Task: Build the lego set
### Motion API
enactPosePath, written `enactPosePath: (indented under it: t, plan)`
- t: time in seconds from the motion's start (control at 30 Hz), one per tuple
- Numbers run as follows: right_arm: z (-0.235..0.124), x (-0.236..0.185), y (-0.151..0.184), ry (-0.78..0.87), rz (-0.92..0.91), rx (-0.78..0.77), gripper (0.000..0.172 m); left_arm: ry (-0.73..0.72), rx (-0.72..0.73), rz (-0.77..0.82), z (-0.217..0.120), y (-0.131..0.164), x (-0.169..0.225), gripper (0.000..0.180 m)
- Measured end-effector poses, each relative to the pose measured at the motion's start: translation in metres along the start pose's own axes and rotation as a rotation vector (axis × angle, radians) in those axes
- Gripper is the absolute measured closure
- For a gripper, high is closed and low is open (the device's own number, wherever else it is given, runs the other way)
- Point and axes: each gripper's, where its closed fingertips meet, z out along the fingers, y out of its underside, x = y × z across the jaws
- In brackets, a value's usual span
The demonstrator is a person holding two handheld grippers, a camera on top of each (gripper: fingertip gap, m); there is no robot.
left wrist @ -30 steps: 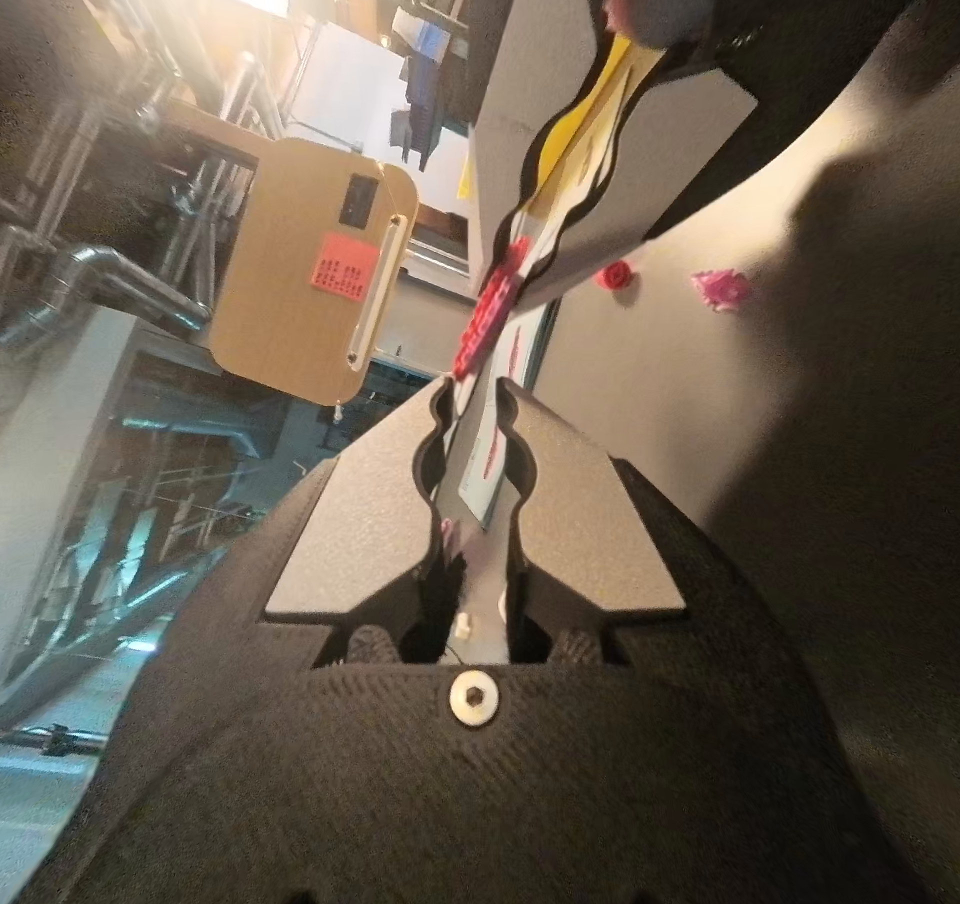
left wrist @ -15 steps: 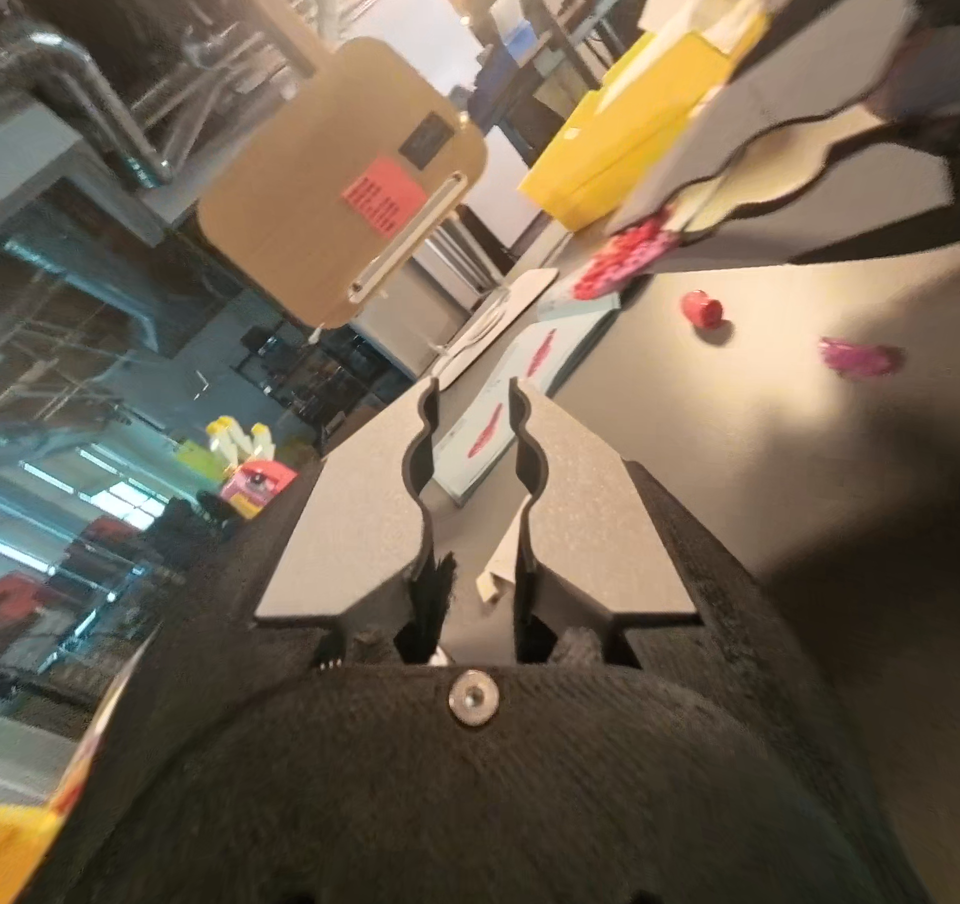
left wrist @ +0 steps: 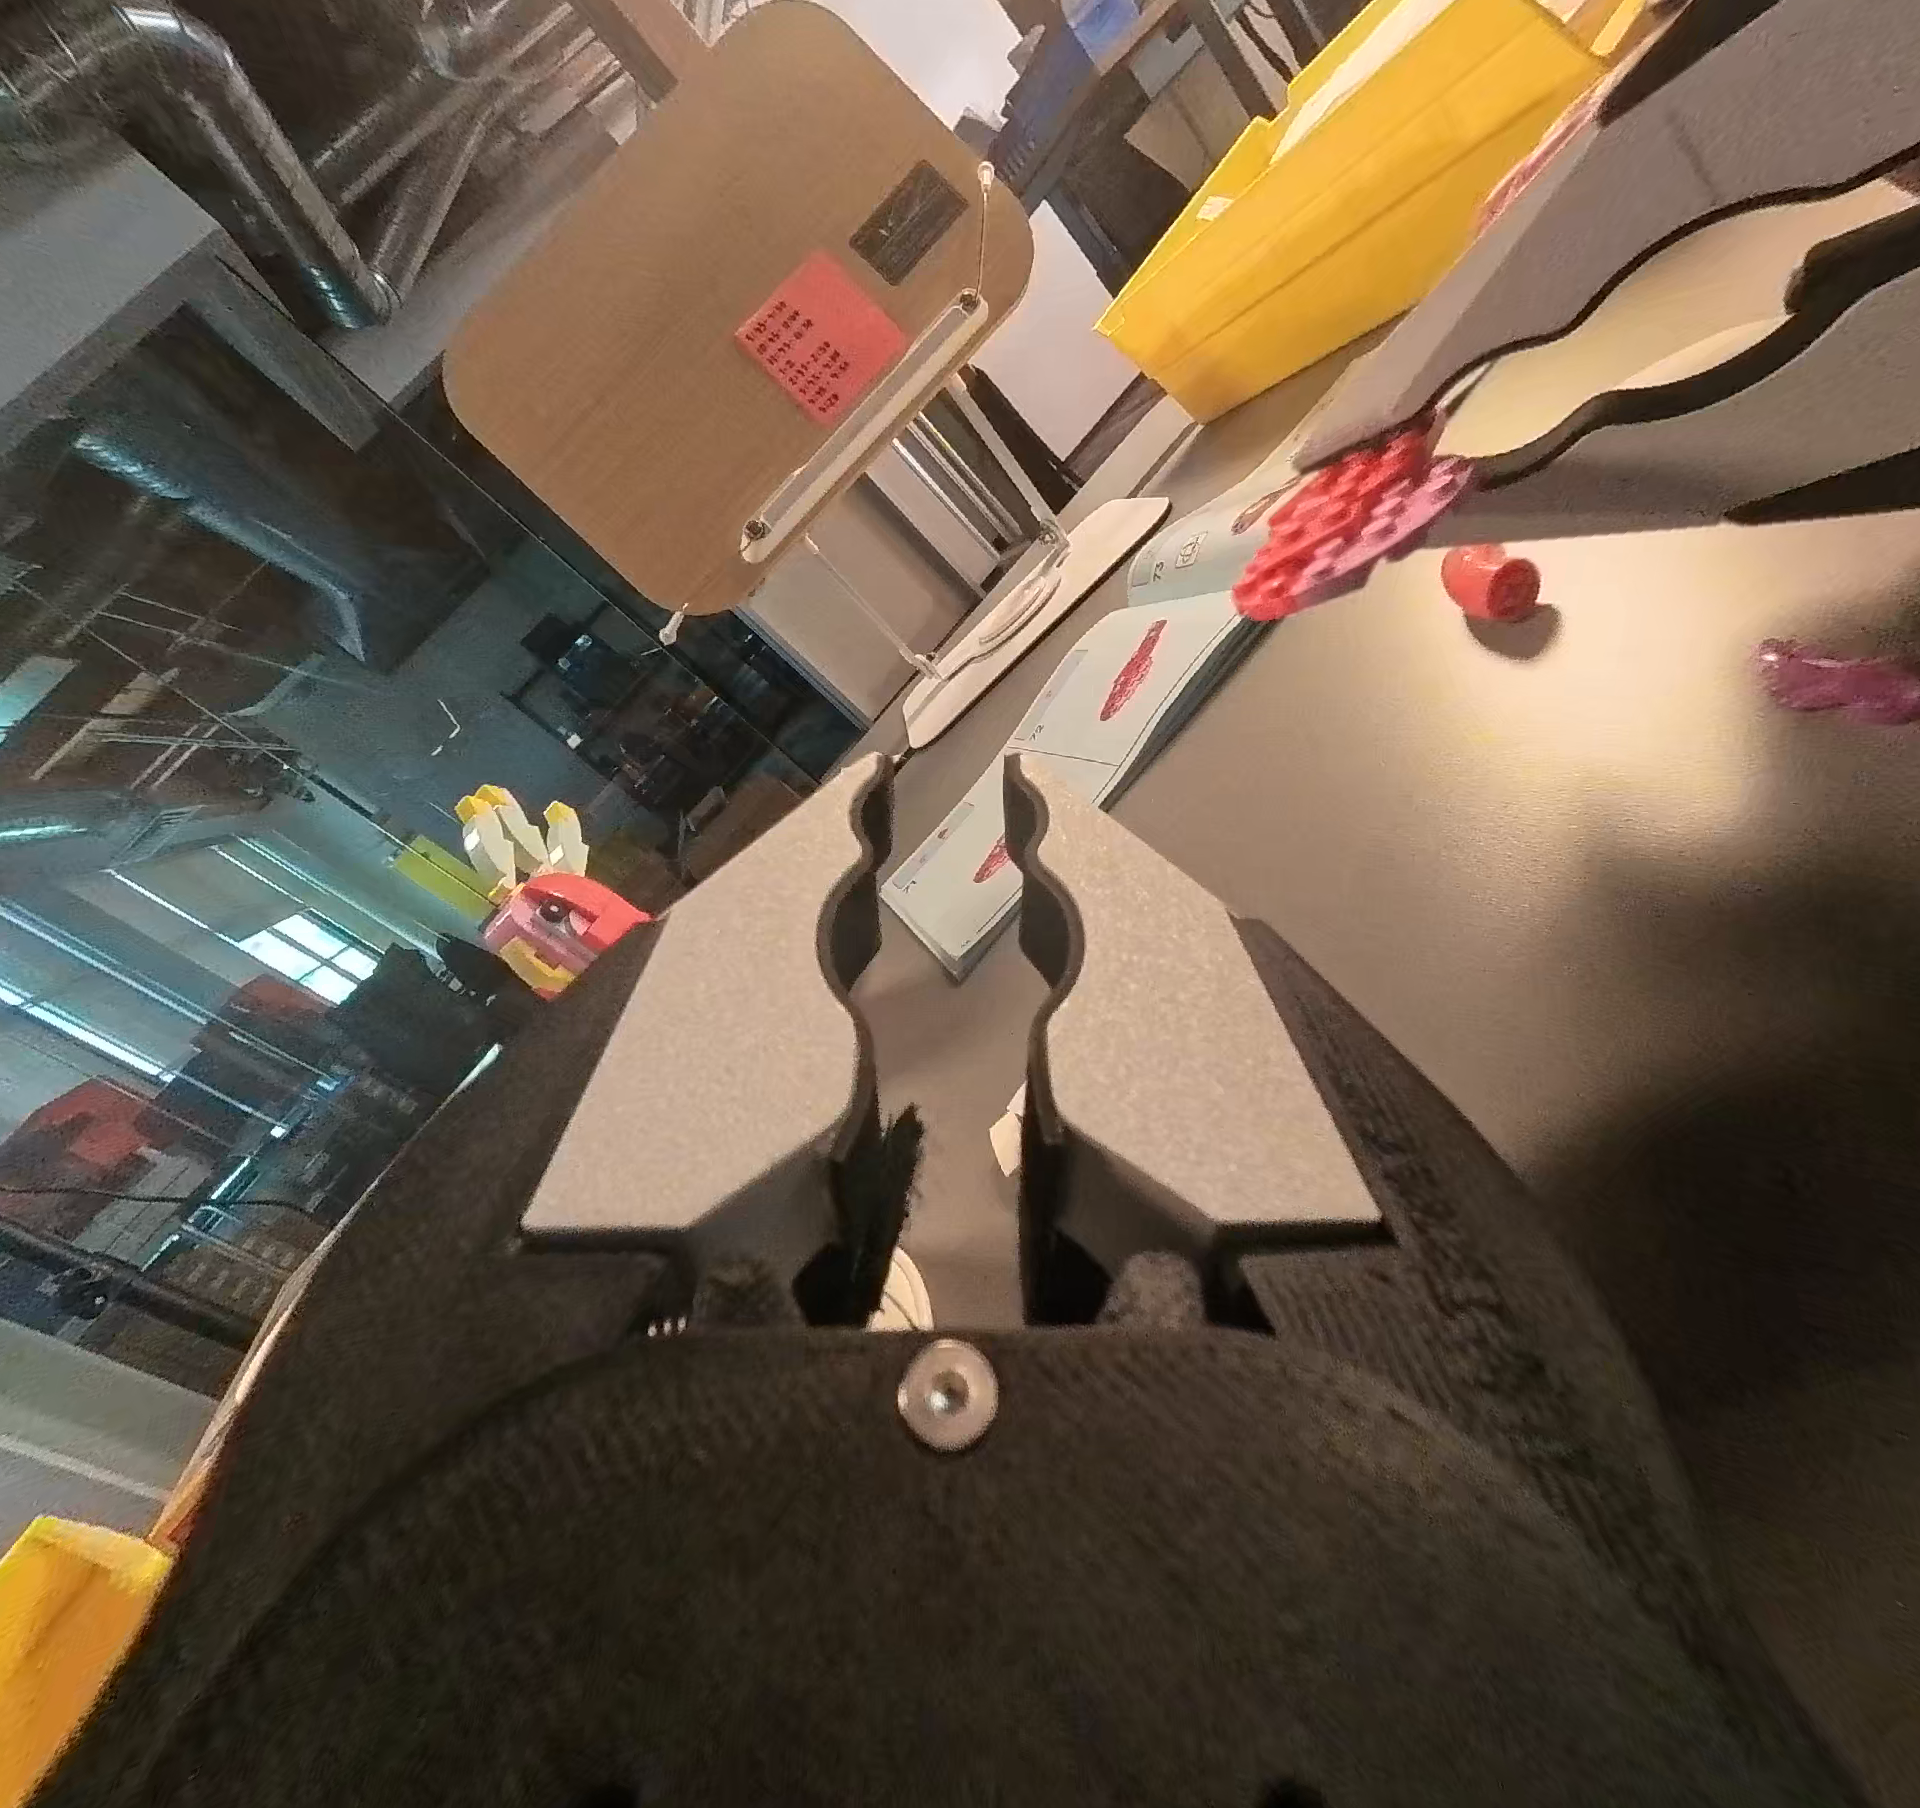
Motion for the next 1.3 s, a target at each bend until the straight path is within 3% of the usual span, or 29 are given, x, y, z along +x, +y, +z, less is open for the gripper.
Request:
enactPosePath:
  t: [1.3]
  plan:
    - [-0.001, 0.004, -0.005, 0.014, 0.011, 0.035, 0.162, 0.007, -0.003, -0.009, 0.000, 0.001, 0.001, 0.166]
